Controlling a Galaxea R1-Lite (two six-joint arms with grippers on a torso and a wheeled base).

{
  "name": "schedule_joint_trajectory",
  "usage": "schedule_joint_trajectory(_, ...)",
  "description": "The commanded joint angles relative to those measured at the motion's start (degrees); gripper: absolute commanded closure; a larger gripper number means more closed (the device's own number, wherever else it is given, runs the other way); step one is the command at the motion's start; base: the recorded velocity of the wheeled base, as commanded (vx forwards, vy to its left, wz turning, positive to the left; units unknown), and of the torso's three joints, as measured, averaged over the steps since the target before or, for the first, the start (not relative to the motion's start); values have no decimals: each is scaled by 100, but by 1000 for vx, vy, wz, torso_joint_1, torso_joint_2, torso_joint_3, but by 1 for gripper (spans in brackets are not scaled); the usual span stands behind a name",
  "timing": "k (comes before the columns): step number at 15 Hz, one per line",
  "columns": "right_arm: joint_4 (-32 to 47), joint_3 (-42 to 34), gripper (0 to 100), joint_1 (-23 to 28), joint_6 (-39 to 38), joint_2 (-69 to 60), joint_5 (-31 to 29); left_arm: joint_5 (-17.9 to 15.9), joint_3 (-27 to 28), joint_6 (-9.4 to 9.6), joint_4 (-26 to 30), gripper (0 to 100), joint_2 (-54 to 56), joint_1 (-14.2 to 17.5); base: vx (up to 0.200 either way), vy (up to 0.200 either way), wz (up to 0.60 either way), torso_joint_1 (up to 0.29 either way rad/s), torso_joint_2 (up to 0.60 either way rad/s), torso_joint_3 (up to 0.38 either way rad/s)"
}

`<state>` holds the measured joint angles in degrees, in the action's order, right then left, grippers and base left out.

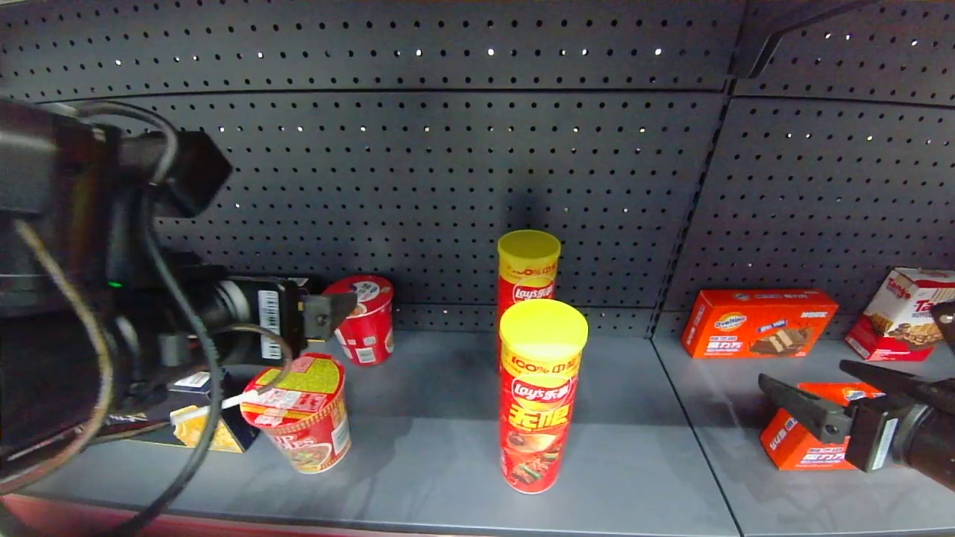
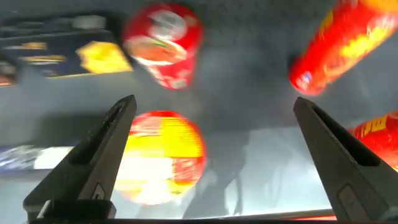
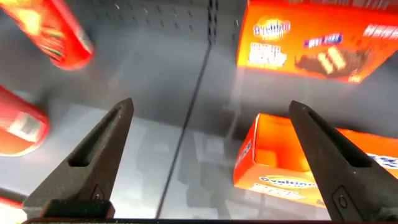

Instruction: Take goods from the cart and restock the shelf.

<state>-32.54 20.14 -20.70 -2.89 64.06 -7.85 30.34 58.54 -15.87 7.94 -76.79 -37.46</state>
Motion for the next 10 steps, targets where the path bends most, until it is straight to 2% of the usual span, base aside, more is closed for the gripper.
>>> schedule_joint_trajectory(1,2,-89,0,31,-36,-720,38,-11,-554,32,-11,0,1280,371,0,0,0,0,0,0)
schedule_joint_trajectory(3,28,-203,0,198,-115,-1115,29,-37,-1073,251,-38,0,2036,828,0,0,0,0,0,0)
schedule_joint_trajectory(5,37,-485,0,549,-133,-1502,29,-64,-1547,286,-108,0,2704,1180,0,0,0,0,0,0)
schedule_joint_trajectory(6,37,-643,0,725,-133,-1651,38,-28,-1697,286,-117,0,2933,1224,0,0,0,0,0,0)
schedule_joint_trajectory(9,72,-1205,0,1314,-168,-2223,29,815,-2417,392,-90,0,3680,1232,0,0,0,0,0,0)
schedule_joint_trajectory(10,72,-1407,0,1578,-186,-2451,20,1272,-2769,445,-64,0,3979,1259,0,0,0,0,0,0)
